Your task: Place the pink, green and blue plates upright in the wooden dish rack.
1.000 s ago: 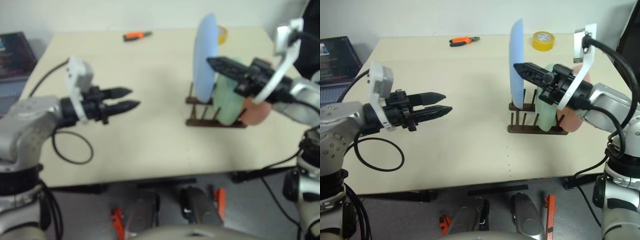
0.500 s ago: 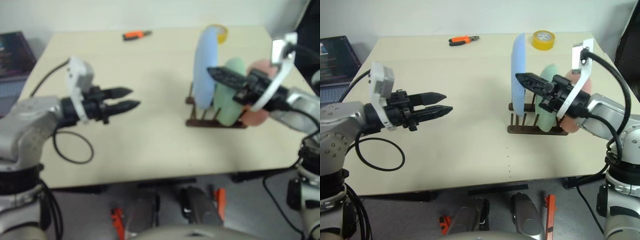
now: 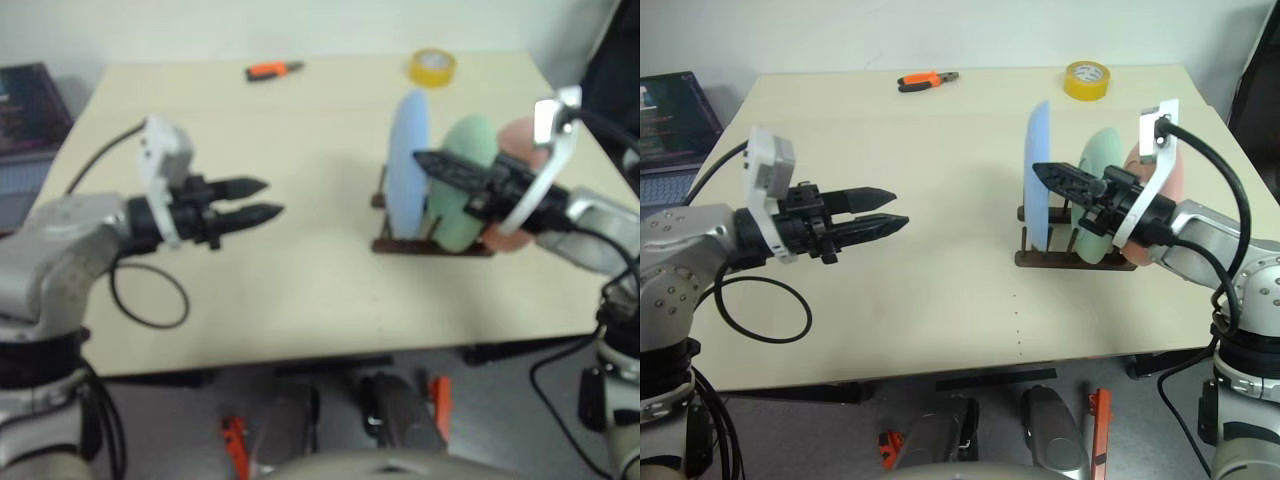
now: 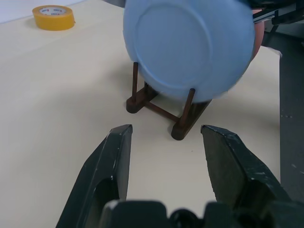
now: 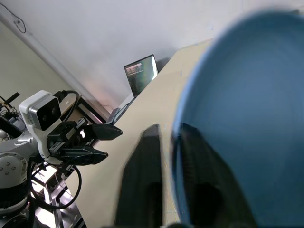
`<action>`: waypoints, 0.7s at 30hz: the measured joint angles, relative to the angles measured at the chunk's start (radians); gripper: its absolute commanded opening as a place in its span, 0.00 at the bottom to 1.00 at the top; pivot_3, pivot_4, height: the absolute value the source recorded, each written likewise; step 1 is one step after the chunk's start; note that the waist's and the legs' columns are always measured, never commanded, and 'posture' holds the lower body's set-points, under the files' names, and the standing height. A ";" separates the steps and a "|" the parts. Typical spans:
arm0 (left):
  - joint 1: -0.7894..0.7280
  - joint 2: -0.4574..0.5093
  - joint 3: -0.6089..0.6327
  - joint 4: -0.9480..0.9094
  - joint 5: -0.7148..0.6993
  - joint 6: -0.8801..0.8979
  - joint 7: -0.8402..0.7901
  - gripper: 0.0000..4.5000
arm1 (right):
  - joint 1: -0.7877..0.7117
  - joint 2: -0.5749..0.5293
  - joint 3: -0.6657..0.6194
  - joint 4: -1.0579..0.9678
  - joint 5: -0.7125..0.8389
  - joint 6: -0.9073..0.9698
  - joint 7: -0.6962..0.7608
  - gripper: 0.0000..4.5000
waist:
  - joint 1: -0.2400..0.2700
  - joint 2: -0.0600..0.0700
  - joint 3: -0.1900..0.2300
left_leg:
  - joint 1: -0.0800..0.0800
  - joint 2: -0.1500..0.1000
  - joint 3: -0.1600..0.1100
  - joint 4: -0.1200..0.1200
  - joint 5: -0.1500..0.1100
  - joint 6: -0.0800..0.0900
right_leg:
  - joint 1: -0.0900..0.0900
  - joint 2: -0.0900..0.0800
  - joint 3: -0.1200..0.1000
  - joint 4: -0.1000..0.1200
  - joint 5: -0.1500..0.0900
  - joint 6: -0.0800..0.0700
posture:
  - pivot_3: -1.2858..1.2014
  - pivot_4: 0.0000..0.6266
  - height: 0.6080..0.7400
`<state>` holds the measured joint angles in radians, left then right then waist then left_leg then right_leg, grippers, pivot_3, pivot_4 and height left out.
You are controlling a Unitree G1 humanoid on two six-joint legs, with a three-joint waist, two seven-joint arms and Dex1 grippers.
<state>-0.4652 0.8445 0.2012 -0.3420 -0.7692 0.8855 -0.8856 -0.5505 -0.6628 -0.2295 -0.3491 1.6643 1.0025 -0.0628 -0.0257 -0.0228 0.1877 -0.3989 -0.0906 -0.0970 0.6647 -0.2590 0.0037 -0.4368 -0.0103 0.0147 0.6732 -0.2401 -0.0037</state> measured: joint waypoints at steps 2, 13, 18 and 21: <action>0.000 0.000 0.000 0.000 0.000 0.000 0.000 0.56 | 0.000 -0.008 0.000 0.000 -0.001 0.000 0.009 0.53 | 0.000 0.000 0.000 | 0.000 0.000 0.000 0.000 0.000 0.000 | 0.000 0.000 0.000 0.000 0.000 0.000 | 0.52 0.24 1.00; -0.019 0.000 -0.001 0.013 0.002 -0.002 -0.001 0.56 | -0.117 -0.222 0.001 0.001 -0.243 -0.006 0.204 0.53 | 0.003 0.000 0.000 | 0.000 0.000 0.000 0.000 0.000 0.000 | 0.000 0.000 0.000 -0.001 0.000 0.000 | 0.52 0.24 1.00; -0.022 0.001 -0.002 0.021 0.005 -0.004 -0.003 0.56 | -0.207 -0.305 0.058 0.052 -0.457 -0.033 0.385 0.53 | 0.002 0.000 0.000 | 0.000 0.000 0.001 0.000 0.000 0.000 | 0.000 0.000 0.000 -0.001 0.000 0.000 | 0.52 0.24 1.00; -0.021 0.012 -0.002 0.021 0.005 -0.004 -0.008 0.56 | -0.234 -0.375 0.096 0.098 -0.590 -0.076 0.549 0.53 | 0.004 0.000 0.000 | 0.000 0.000 0.001 -0.001 0.000 0.000 | 0.000 0.000 0.000 -0.002 0.000 0.000 | 0.52 0.24 1.00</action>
<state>-0.4859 0.8566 0.1990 -0.3215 -0.7642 0.8815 -0.8935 -0.7845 -1.0377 -0.1330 -0.2515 1.0738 0.9264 0.4861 -0.0214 -0.0229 0.1878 -0.3992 -0.0906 -0.0965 0.6642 -0.2589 0.0038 -0.4365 -0.0104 0.0143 0.6712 -0.2402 -0.0036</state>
